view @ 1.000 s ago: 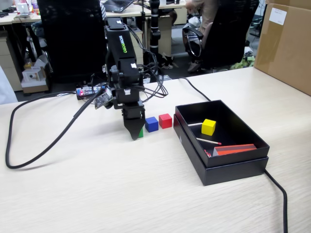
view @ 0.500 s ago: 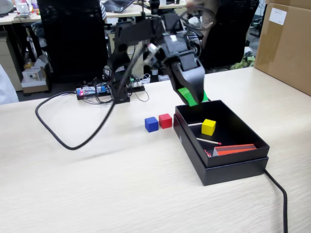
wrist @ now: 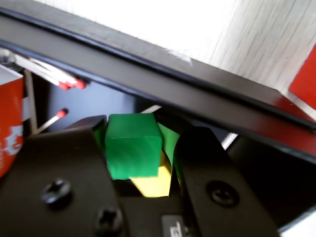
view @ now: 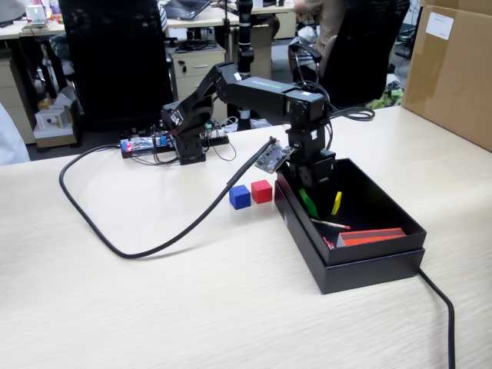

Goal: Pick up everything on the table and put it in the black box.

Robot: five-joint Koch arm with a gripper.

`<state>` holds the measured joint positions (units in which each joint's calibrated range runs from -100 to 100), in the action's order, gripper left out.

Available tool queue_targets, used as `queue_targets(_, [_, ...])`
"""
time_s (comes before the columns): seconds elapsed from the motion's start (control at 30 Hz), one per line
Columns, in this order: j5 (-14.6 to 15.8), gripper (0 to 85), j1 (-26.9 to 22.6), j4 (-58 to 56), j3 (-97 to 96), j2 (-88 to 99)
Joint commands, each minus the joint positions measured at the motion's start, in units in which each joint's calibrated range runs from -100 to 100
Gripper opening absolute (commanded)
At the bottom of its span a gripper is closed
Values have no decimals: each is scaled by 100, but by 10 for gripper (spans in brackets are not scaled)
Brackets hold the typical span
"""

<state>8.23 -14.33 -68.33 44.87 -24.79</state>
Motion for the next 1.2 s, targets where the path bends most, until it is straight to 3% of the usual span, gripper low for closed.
queue_targets(0.0, [-10, 398, -39, -152, 101, 591])
queue_targets(0.33, [-78, 428, 137, -264, -352, 3598])
queue_targets(0.43, [-88, 434, 357, -273, -1458, 5480])
queue_targets(0.53, [-142, 489, 542, -247, -2963, 6524])
queue_targets(0.67, [-156, 489, 747, -152, -4822, 7350])
queue_targets(0.87, [-156, 475, 811, 298, -6209, 7086])
queue_targets(1.17, [-112, 472, 767, 997, -6400, 5342])
